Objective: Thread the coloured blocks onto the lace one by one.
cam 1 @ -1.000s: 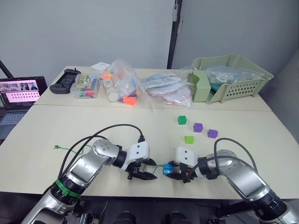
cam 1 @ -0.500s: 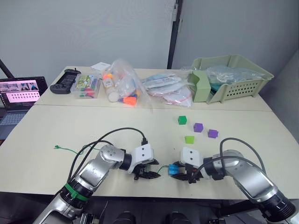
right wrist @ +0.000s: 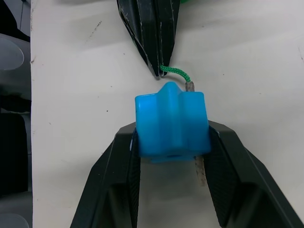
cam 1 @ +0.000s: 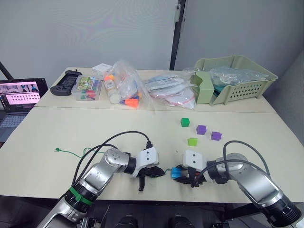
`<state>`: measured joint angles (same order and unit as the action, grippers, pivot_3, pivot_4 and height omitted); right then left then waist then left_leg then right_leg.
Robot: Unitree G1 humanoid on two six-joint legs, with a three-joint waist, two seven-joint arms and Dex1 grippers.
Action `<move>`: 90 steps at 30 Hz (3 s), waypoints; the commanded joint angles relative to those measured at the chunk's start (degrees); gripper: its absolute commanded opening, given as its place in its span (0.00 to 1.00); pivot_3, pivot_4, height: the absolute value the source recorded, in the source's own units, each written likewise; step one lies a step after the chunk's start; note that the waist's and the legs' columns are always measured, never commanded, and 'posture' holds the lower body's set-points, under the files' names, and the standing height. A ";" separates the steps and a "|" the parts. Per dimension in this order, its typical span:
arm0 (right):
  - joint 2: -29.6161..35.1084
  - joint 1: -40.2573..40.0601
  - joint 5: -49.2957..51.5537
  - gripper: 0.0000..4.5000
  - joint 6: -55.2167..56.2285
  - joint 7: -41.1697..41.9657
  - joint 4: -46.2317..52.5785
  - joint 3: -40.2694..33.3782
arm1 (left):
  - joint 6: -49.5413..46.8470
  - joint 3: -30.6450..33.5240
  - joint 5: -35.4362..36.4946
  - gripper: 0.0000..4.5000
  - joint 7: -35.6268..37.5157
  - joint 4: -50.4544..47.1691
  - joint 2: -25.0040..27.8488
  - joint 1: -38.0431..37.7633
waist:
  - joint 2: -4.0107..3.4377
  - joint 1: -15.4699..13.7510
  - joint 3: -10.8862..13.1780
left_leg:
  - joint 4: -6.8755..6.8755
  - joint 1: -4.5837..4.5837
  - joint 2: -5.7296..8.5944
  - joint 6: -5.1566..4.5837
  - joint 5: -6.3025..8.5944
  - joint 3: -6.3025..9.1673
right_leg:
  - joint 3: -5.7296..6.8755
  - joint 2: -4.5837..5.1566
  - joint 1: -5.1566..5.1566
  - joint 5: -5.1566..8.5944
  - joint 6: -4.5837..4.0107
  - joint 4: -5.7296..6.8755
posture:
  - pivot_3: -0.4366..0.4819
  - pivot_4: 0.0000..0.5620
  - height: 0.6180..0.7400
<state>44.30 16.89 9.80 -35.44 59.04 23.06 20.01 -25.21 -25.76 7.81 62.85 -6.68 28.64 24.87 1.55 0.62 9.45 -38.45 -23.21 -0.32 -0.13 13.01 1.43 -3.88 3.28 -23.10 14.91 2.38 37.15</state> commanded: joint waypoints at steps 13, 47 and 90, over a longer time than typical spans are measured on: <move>-0.57 0.62 0.34 0.30 -0.86 0.20 2.71 1.64 | 1.59 -1.87 -1.52 0.00 -0.22 1.01 -3.42 2.93 | 0.00 0.04 0.00 | 0.00 0.00 0.00 0.00 0.00 0.00 | 0.00 -0.01 0.00 0.00 0.00 0.00 | 0.48 0.27 1.00; 0.11 0.61 -0.17 0.30 0.07 -0.15 0.75 1.48 | -1.98 -0.13 0.42 0.55 0.60 1.44 -2.82 3.61 | 0.00 0.06 0.00 | 0.00 0.01 -0.01 0.00 0.00 0.00 | 0.00 -0.01 0.01 0.00 0.00 0.00 | 0.48 0.27 1.00; 3.26 -2.03 0.31 0.30 0.75 0.15 1.19 -1.27 | 1.22 3.96 2.89 0.00 4.10 0.82 3.89 0.78 | 0.00 0.01 0.00 | -0.01 0.02 0.02 0.00 0.00 0.02 | 0.01 0.02 0.02 0.00 0.01 0.00 | 0.48 0.27 1.00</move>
<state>46.87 15.16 10.46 -34.61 59.52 24.34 19.73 -24.02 -22.26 9.89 66.84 -3.72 32.63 25.91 1.55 0.63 9.45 -38.46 -23.20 -0.30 -0.13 13.01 1.44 -3.87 3.31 -23.08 14.91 2.39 37.15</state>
